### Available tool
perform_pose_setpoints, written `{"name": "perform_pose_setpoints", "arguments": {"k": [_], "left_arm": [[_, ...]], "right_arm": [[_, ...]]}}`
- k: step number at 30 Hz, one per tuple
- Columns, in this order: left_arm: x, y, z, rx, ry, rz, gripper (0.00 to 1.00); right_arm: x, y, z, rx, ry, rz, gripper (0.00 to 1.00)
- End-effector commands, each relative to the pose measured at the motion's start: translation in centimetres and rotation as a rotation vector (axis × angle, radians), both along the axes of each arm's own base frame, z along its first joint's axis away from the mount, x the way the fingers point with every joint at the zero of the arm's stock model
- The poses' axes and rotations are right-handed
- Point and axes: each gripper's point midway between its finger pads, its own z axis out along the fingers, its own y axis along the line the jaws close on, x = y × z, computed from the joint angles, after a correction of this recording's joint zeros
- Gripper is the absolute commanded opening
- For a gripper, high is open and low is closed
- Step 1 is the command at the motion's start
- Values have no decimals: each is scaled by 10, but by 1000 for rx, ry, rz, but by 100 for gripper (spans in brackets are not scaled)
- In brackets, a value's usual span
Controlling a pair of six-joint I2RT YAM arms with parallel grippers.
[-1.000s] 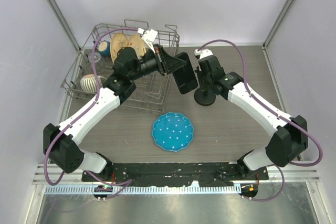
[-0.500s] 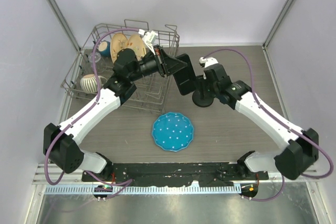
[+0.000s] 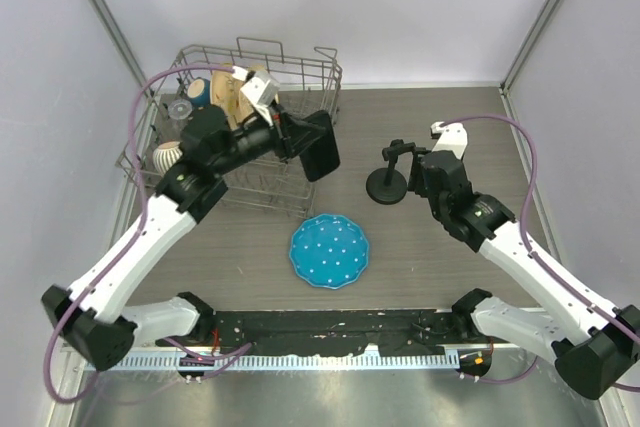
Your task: Place the phone on the phone stand
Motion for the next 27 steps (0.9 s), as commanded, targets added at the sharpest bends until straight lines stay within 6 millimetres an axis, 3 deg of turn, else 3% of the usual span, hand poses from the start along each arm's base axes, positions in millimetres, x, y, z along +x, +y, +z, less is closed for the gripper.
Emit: {"name": "perform_pose_setpoints", "arguments": {"k": [1, 3, 7, 11, 17, 27], "left_arm": [[-21, 33, 37, 47, -224, 64, 0], [-29, 30, 39, 41, -233, 20, 0], [-33, 22, 37, 21, -225, -30, 0], [-30, 8, 28, 27, -179, -92, 0], [-34, -2, 33, -11, -189, -162, 0], [-30, -10, 25, -4, -173, -189, 0]], "right_arm": [[14, -22, 3, -32, -65, -122, 52], [19, -21, 5, -8, -89, -105, 45], [31, -13, 1, 56, -95, -22, 43], [42, 12, 5, 180, -130, 172, 43], [59, 3, 8, 100, -163, 153, 42], [80, 9, 10, 72, -184, 166, 38]]}}
